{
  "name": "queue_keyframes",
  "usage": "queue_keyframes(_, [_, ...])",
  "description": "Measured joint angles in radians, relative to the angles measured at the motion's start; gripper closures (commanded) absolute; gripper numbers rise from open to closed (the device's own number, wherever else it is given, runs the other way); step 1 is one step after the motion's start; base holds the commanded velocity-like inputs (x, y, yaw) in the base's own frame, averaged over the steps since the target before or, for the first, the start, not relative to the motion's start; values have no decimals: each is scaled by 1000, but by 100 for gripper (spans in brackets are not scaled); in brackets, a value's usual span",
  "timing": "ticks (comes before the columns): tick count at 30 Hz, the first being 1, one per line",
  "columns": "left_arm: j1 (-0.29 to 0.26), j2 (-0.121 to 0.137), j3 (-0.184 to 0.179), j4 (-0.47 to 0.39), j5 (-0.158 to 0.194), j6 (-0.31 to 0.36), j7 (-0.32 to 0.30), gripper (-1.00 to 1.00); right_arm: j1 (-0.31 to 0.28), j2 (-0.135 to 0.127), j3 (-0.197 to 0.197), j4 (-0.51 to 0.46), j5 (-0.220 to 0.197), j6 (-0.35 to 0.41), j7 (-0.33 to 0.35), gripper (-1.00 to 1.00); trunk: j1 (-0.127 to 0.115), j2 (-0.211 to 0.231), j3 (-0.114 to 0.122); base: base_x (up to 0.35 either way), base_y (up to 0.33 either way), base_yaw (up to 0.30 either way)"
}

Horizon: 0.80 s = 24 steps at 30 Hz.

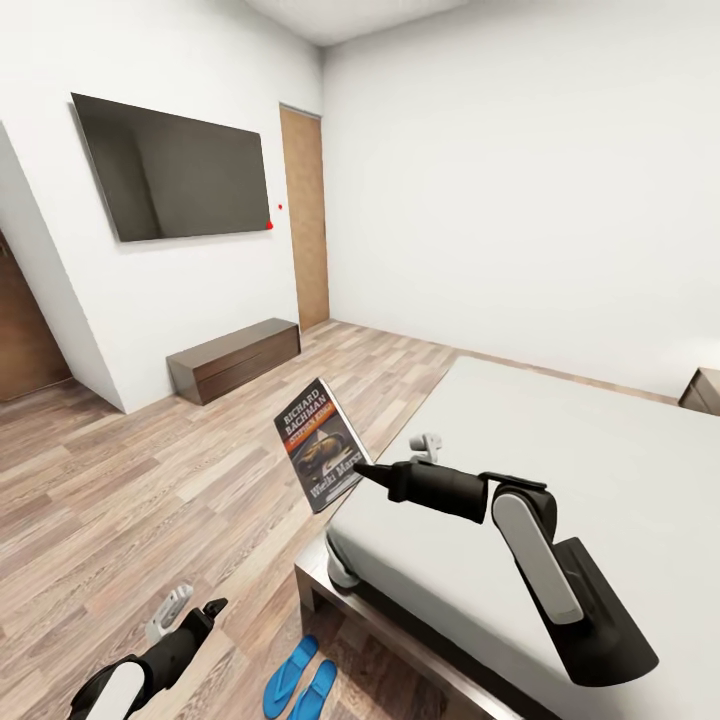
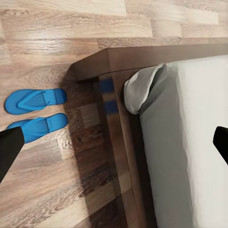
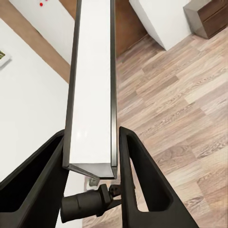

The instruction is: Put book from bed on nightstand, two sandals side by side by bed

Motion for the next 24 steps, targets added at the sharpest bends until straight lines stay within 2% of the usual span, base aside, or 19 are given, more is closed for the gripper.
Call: queue_keyframes(24, [0, 0, -4, 1, -1, 0, 0, -100, 0, -4, 1, -5, -2, 60, 0, 100, 0, 0, -11, 0, 0, 10])
